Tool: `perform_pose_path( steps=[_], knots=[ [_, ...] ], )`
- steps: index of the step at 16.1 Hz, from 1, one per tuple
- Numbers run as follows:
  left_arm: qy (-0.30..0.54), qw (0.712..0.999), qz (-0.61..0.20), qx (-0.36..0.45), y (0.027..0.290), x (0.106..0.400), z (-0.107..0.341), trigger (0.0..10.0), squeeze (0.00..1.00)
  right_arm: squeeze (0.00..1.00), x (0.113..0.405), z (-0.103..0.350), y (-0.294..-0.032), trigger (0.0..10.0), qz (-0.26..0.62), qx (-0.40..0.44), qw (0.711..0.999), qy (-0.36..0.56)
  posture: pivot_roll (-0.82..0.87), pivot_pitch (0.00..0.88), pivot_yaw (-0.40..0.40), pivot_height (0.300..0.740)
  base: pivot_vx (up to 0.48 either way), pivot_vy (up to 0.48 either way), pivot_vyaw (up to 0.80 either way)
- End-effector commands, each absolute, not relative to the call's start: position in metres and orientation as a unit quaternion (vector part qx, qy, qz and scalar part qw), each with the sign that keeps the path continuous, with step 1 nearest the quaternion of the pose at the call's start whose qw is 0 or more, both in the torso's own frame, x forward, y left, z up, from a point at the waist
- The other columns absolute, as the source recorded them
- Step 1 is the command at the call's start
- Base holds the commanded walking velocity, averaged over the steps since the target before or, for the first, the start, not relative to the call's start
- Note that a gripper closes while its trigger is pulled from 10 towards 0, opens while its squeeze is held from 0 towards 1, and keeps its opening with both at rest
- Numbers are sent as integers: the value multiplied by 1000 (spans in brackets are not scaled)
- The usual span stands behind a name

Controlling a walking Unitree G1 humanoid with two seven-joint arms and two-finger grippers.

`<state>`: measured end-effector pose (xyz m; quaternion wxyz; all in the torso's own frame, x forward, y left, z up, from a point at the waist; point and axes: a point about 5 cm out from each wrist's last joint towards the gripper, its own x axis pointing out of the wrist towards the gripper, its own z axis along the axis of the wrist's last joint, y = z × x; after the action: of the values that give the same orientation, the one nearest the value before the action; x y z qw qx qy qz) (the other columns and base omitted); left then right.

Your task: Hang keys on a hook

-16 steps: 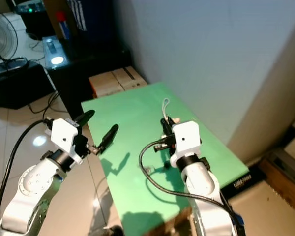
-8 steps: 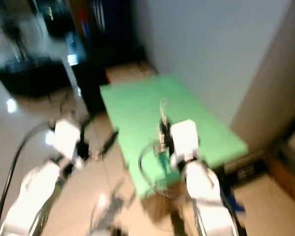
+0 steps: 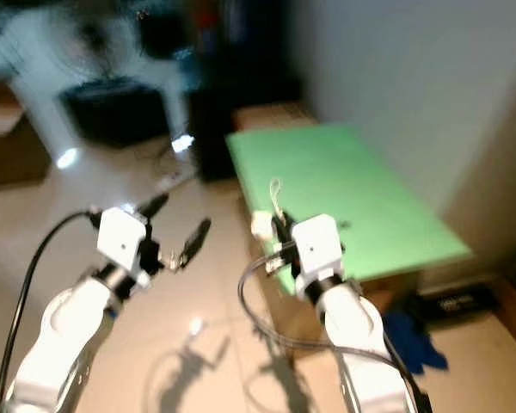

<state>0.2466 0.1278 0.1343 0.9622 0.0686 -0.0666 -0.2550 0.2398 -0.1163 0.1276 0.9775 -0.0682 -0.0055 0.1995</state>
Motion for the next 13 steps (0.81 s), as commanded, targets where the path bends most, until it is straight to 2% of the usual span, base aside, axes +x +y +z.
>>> perform_pose_path(
  steps=[1, 5, 10, 13],
  knots=[
    [-67, 964, -247, 77, 130, 247, 135, 10000, 0, 0, 241, 131, -114, 10000, 207, -67, 976, -13, -22, 0, 31, 740, 0, 0, 800],
    [-61, 969, -228, 79, 131, 248, 132, 10000, 0, 0, 245, 127, -117, 10000, 216, -78, 973, -4, -20, 0, 29, 740, 0, 0, 800],
    [-70, 966, -230, 93, 127, 241, 130, 10000, 0, 0, 236, 122, -111, 10000, 251, -76, 965, 5, -16, 0, 16, 740, 0, 0, 800],
    [-70, 972, -207, 92, 129, 245, 131, 10000, 0, 0, 237, 122, -106, 10000, 254, -74, 964, 3, -15, 0, 13, 740, 0, -351, 800]
  ],
)
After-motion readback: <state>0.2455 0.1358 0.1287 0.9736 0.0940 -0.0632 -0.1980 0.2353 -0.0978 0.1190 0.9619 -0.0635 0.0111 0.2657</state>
